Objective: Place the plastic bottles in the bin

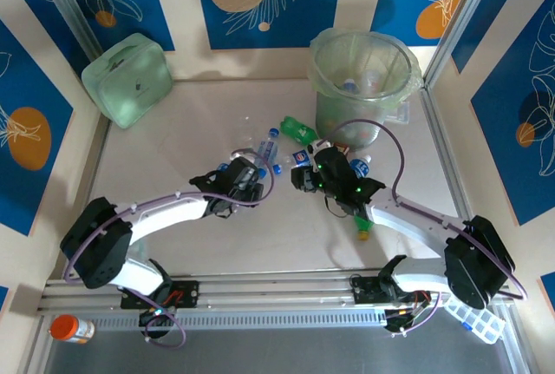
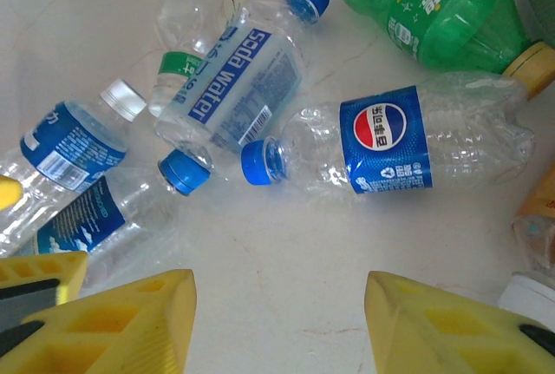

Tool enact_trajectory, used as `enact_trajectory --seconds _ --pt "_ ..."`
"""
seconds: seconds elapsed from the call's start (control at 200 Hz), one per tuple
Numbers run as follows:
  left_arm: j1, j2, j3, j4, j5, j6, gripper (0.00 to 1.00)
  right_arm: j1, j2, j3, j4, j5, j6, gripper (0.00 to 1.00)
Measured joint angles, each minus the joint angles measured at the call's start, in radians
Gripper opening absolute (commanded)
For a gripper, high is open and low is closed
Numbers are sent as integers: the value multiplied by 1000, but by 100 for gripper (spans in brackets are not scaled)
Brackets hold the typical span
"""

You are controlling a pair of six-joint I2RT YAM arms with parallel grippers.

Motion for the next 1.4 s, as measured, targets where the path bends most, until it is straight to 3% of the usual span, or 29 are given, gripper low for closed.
enact_trajectory --seconds 0.385,0.84,1.175,1.401 --pt "11 35 -1 7 69 37 73 -84 -64 -19 34 -60 47 55" --pt "11 100 -3 23 146 39 79 -109 -45 -20 45 -125 64 55" --pt "11 110 -6 21 161 38 55 -112 -45 -20 49 -133 71 55" --pt "11 84 -32 43 170 39 48 -112 -45 -21 54 -133 74 55"
